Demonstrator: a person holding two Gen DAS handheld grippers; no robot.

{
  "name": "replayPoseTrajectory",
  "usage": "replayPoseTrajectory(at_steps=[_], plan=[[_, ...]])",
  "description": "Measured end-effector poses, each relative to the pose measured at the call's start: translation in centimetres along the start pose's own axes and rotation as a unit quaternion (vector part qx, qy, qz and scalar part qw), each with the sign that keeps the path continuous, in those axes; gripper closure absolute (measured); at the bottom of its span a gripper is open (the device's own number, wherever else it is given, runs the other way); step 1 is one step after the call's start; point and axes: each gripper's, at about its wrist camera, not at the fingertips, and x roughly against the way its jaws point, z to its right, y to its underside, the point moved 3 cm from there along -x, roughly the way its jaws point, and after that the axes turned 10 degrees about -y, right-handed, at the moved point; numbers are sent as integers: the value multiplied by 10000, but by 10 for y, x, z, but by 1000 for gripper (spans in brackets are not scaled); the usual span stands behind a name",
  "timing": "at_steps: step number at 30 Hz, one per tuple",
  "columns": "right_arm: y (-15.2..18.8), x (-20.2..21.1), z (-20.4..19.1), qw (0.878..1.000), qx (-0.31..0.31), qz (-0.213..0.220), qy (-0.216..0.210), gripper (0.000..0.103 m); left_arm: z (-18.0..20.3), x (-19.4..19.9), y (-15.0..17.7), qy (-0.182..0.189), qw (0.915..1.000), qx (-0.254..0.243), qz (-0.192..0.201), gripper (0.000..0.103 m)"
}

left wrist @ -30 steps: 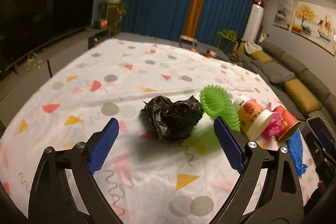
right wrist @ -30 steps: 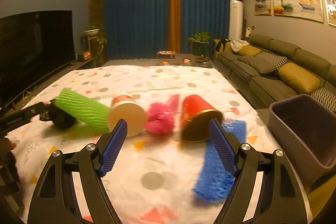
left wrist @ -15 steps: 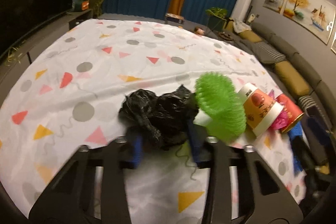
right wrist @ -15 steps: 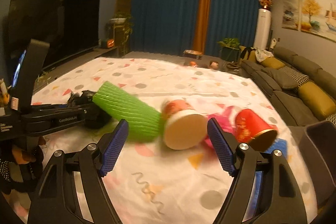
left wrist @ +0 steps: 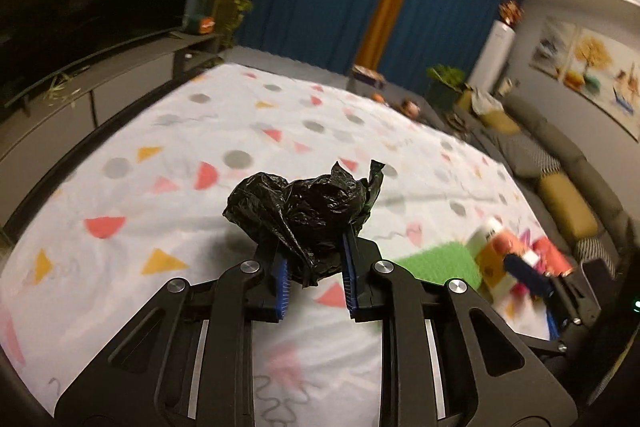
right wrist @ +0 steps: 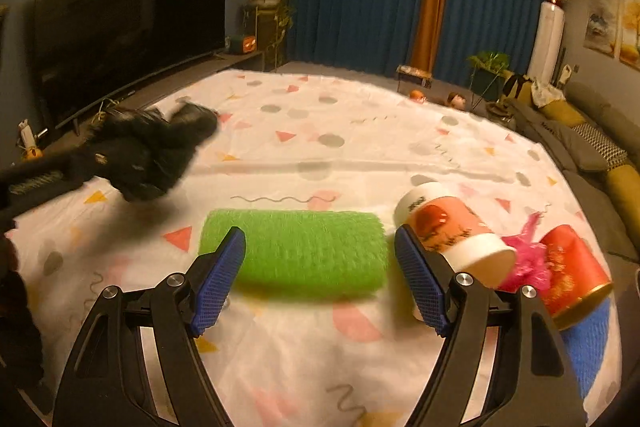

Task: Collect trash
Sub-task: 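Grasp the black plastic bag with the left tool while the right tool grasps the green foam sleeve, then carry the black bag and green foam sleeve with both tools over the grey bin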

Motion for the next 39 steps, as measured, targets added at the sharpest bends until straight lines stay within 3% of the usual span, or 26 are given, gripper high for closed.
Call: replayPoseTrajectory(at_steps=[13,21,27,36,38,39], plan=[[5,-42,14,9946,-404,-929,-212,22,3,3,1,-189,9997,-144,99,83],[9,-47,14,9923,-532,-1063,-351,28,3,2,1,-201,9997,-117,75,83],[9,-43,11,9925,-489,-1022,-467,43,3,2,3,-195,9997,-118,78,83],[9,-36,5,9930,-415,-921,-606,76,3,2,4,-163,9998,-98,77,83],[9,-34,6,9933,-435,-865,-626,89,3,1,4,-157,9998,-97,76,83],[9,-32,6,9931,-444,-843,-687,90,3,2,3,-150,9998,-95,79,83]])
